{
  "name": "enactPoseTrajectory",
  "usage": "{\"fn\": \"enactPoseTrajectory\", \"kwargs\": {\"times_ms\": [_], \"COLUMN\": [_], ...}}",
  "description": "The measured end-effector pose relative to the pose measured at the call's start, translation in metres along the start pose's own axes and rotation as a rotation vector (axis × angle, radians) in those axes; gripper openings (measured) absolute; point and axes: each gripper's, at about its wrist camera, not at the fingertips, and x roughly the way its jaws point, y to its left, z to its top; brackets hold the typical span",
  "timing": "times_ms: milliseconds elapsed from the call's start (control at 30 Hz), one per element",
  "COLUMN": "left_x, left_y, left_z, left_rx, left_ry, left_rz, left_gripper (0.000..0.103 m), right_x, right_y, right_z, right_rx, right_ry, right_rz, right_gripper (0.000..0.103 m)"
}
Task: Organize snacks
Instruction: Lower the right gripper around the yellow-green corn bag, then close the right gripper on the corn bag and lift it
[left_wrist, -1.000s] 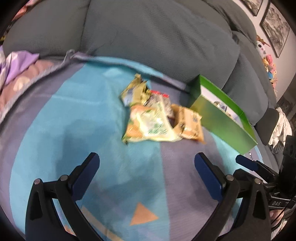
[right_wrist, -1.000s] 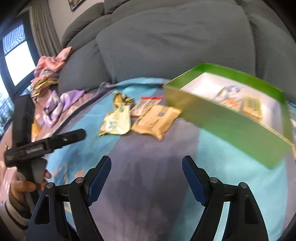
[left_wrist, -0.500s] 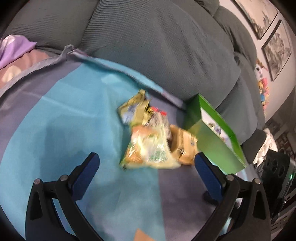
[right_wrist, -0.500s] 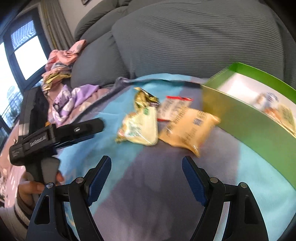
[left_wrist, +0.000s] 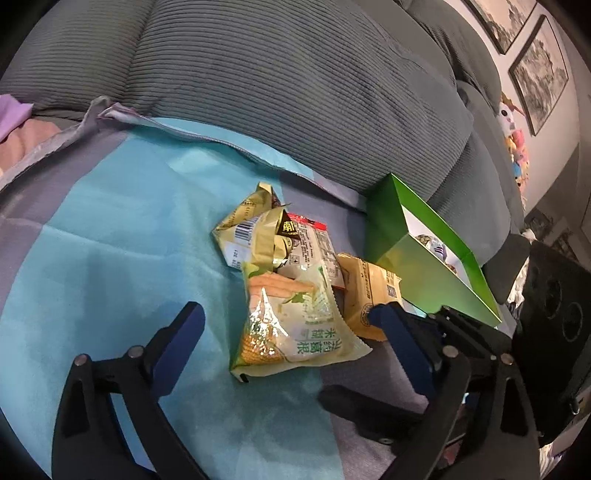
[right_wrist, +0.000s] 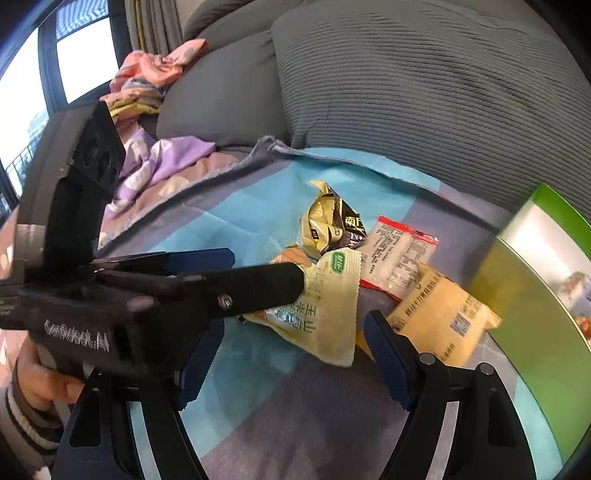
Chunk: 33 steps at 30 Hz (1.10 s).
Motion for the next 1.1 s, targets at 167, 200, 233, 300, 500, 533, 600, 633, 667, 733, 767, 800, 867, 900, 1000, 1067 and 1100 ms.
{"fn": "enactPoseTrajectory", "kwargs": {"times_ms": [167,200,233,300,500,533,600,633,667,733,767,800,867,900,1000,1067,1100], "left_x": [0.005,0.007,0.008,0.011,0.017,0.019,0.023,0.024,0.024,0.024,0.024,0.025,0.025,0.024,0.022,0.021,0.019], "left_y": [0.003,0.004,0.005,0.005,0.007,0.008,0.012,0.013,0.014,0.015,0.014,0.014,0.013,0.013,0.012,0.008,0.006], "left_z": [0.001,0.002,0.002,0.002,0.002,0.002,0.002,0.002,0.003,0.002,0.002,0.001,-0.001,-0.001,-0.002,-0.003,-0.004], "left_rx": [-0.001,-0.004,-0.01,-0.015,-0.025,-0.031,-0.052,-0.061,-0.066,-0.066,-0.063,-0.059,-0.055,-0.054,-0.049,-0.038,-0.03], "left_ry": [0.012,0.015,0.021,0.031,0.051,0.057,0.076,0.079,0.081,0.088,0.092,0.097,0.1,0.099,0.096,0.093,0.091], "left_rz": [-0.006,-0.008,-0.013,-0.023,-0.029,-0.031,-0.042,-0.046,-0.048,-0.049,-0.048,-0.048,-0.05,-0.051,-0.051,-0.046,-0.042], "left_gripper": [0.088,0.085,0.083,0.081,0.065,0.064,0.054,0.054,0.054,0.054,0.053,0.051,0.05,0.05,0.049,0.049,0.049], "right_x": [0.008,0.01,0.013,0.017,0.025,0.026,0.029,0.032,0.034,0.036,0.037,0.038,0.039,0.039,0.036,0.032,0.031], "right_y": [0.006,0.006,0.005,0.004,0.002,0.001,-0.001,-0.003,-0.004,-0.007,-0.007,-0.006,-0.004,-0.004,-0.004,-0.005,-0.005], "right_z": [0.005,0.005,0.006,0.005,0.004,0.004,0.004,0.004,0.004,0.004,0.003,0.004,0.004,0.004,0.003,0.002,0.002], "right_rx": [-0.035,-0.039,-0.038,-0.035,-0.034,-0.028,-0.009,0.005,0.015,0.033,0.031,0.028,0.024,0.026,0.04,0.058,0.06], "right_ry": [0.017,0.022,0.026,0.038,0.061,0.063,0.07,0.079,0.084,0.086,0.087,0.089,0.093,0.09,0.075,0.062,0.058], "right_rz": [-0.012,-0.014,-0.014,-0.014,-0.017,-0.013,-0.004,0.005,0.012,0.024,0.024,0.024,0.025,0.026,0.032,0.038,0.04], "right_gripper": [0.079,0.079,0.079,0.079,0.079,0.077,0.069,0.061,0.058,0.056,0.055,0.051,0.047,0.045,0.039,0.036,0.035]}}
